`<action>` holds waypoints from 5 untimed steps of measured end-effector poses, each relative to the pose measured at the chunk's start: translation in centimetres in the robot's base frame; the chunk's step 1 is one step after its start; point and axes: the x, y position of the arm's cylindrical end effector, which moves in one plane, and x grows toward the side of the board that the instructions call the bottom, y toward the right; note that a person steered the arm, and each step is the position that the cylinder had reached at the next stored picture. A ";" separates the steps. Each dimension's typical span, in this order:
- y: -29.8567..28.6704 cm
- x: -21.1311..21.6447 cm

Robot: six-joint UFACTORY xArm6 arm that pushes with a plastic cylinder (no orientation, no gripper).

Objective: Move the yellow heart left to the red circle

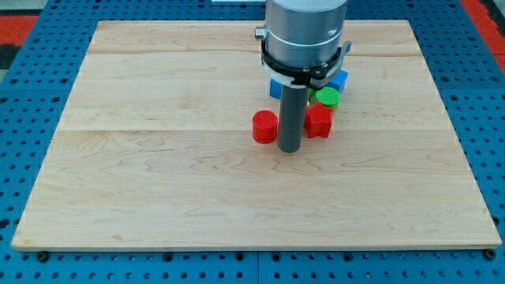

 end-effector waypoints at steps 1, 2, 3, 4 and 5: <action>-1.5 3.2; -10.4 5.9; -14.9 4.1; -13.0 0.4; -8.6 -0.7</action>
